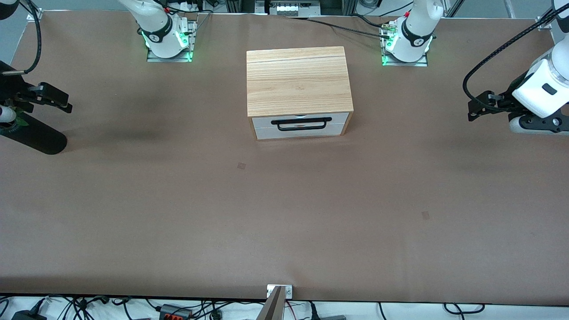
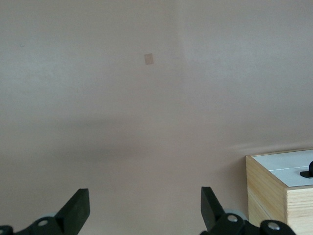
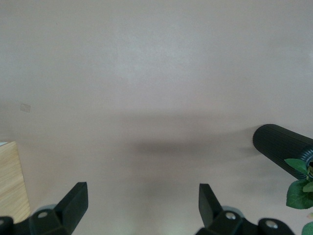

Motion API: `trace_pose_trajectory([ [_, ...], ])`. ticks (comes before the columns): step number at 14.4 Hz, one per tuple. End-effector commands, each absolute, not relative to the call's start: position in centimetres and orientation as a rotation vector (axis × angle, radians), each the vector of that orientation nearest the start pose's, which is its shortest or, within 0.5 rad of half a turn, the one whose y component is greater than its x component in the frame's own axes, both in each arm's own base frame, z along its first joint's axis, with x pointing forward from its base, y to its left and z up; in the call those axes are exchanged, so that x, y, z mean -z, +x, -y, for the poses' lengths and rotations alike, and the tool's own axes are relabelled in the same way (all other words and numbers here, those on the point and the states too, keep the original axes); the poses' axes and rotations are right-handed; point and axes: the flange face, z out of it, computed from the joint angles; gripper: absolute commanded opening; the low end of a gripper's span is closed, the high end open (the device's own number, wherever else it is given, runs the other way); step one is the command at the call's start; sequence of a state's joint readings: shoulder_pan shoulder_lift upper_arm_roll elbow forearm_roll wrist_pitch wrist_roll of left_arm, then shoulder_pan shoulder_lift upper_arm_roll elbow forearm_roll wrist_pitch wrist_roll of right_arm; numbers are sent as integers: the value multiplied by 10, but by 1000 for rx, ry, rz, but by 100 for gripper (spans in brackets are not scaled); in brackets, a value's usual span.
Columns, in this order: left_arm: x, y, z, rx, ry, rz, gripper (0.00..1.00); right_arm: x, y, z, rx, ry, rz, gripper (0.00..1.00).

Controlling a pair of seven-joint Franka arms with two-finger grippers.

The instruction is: Pull top drawer with both arms simultaneously

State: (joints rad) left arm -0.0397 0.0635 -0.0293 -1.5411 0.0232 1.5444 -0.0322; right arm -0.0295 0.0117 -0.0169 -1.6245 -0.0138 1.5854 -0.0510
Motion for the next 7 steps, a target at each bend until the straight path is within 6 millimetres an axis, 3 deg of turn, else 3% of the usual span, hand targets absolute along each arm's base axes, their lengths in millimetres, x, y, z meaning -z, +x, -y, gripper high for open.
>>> trace_pose_trajectory([
  [1,-607,572,39,-105,-3129,-69,100,-599,557,22,-65,-3141,7,100],
  [7,-606,571,39,-110,-3129,-69,100,-599,558,18,-60,-3141,19,100],
])
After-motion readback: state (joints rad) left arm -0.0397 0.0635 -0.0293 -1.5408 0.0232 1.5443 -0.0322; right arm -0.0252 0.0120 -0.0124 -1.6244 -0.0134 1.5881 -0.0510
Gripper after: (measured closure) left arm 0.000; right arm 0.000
